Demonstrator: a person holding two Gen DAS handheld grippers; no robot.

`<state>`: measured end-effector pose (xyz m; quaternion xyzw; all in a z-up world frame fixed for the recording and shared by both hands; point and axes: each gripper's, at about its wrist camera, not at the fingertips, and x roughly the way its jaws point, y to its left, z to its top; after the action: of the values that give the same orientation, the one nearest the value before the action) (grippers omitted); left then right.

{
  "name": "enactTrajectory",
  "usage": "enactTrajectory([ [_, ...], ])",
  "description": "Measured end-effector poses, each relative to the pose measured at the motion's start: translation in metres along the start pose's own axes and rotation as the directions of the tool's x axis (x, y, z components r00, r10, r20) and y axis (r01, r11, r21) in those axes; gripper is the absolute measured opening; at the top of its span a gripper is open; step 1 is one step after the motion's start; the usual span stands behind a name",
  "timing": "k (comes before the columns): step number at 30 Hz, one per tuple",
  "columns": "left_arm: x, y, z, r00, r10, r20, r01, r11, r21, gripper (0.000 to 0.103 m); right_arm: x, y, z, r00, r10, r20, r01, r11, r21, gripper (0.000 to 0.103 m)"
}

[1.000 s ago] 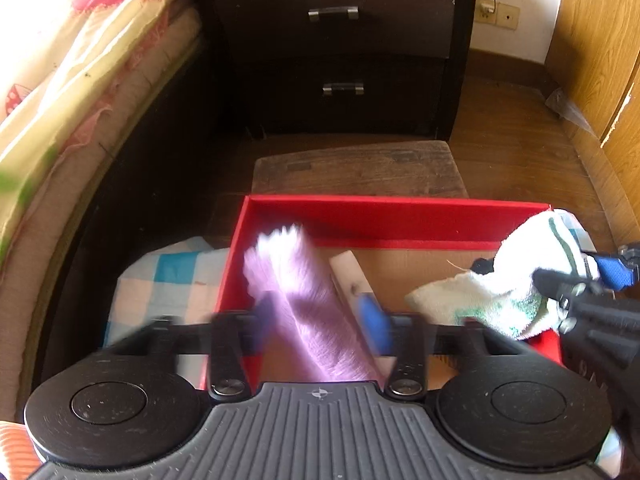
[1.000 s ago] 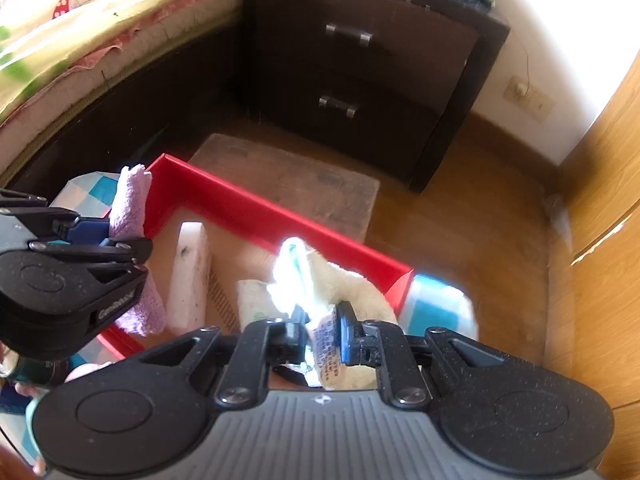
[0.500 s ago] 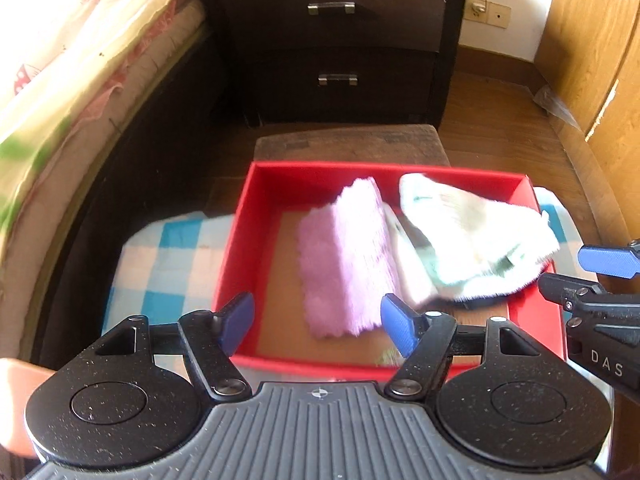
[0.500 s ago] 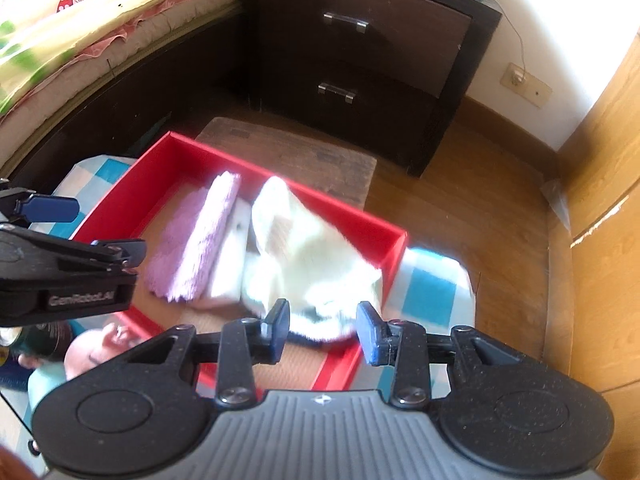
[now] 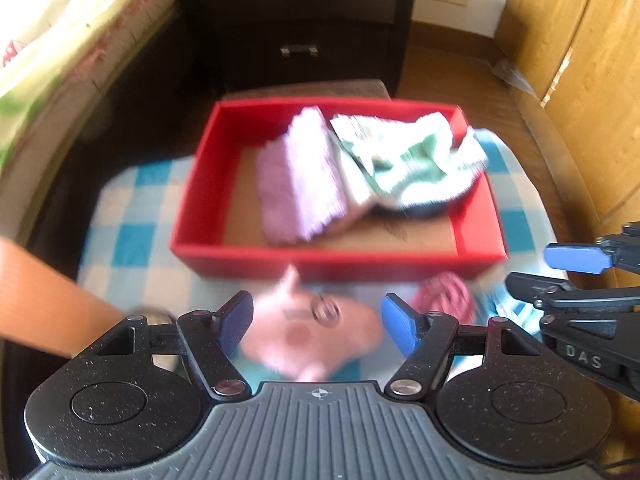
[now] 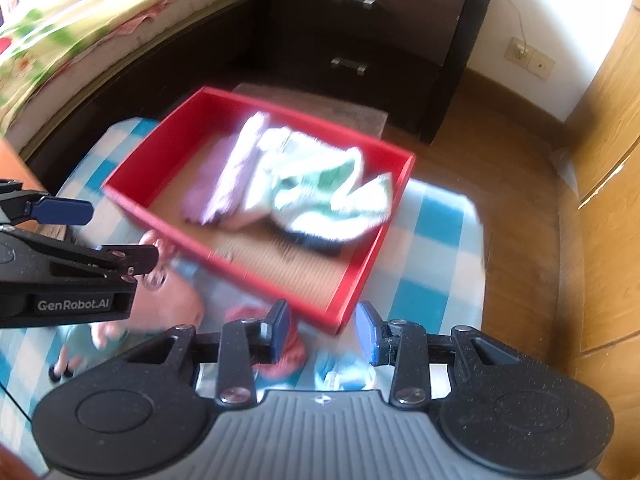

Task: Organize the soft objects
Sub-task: 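Grasp the white rectangular block on the cloth with the left gripper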

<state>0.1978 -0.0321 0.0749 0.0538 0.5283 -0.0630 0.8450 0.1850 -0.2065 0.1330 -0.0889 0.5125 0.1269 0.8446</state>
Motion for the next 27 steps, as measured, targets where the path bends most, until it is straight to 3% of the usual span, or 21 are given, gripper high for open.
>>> enactTrajectory([
  [8,-0.009,-0.015,-0.048,0.992,-0.117,-0.048,0.117,0.993,-0.003,0.072,-0.005,0.004,-0.049,0.997,0.064,-0.052,-0.063,0.998,0.004,0.015],
  [15,-0.002,-0.023,-0.086,0.966,-0.237,-0.105,0.225,0.968,-0.114,0.072,-0.002,0.003,-0.071,0.994,0.075,-0.079,-0.074,0.997,0.007,0.019],
  [21,0.013,-0.032,-0.106,0.958,-0.26,-0.118,0.228,0.945,-0.234,0.072,-0.005,-0.003,-0.081,0.994,0.076,-0.073,-0.075,0.997,0.017,0.021],
  [27,0.02,-0.041,-0.113,0.973,-0.194,-0.124,0.155,0.951,-0.269,0.073,-0.006,-0.013,-0.087,0.994,0.085,-0.062,-0.083,0.996,0.027,0.023],
])
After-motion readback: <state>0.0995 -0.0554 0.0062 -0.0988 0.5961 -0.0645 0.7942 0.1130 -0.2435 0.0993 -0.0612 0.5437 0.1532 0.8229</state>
